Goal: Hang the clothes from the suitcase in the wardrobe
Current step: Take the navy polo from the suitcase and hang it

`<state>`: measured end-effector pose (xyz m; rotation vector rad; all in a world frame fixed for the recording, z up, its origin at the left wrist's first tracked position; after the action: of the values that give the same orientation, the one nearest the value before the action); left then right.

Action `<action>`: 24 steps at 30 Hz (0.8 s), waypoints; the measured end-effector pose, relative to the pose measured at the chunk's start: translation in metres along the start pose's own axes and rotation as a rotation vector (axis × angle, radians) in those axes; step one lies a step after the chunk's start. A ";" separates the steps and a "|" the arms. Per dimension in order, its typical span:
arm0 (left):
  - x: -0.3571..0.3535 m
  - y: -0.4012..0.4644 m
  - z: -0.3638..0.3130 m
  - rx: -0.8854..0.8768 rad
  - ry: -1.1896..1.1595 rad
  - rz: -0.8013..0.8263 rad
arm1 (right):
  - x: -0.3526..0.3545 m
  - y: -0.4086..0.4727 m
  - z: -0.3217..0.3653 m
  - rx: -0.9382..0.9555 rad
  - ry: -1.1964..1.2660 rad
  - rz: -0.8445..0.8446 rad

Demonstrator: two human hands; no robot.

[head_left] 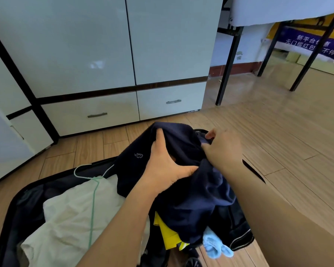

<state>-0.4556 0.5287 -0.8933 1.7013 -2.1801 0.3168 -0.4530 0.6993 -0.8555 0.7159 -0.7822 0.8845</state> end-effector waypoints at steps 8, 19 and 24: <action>0.033 0.007 -0.015 -0.101 0.063 -0.058 | -0.025 -0.022 0.030 -0.045 0.455 0.675; 0.084 -0.008 -0.044 0.085 -0.435 0.047 | 0.006 -0.001 0.005 -0.633 1.279 0.367; 0.004 -0.010 -0.031 0.159 -0.037 0.207 | 0.024 -0.012 0.050 -0.534 1.431 0.503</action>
<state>-0.4423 0.5343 -0.8635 1.5725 -2.4210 0.5292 -0.4471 0.6629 -0.8116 -0.6500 0.1568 1.2704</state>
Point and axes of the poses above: each hand's wrist, its own y-axis towards the middle knuckle, its own x-axis out of the back of the hand, z = x × y, the point moved 6 cm from there along y, towards the middle knuckle, and after that the axes turned 2 degrees about -x, right-handed, at the moved point
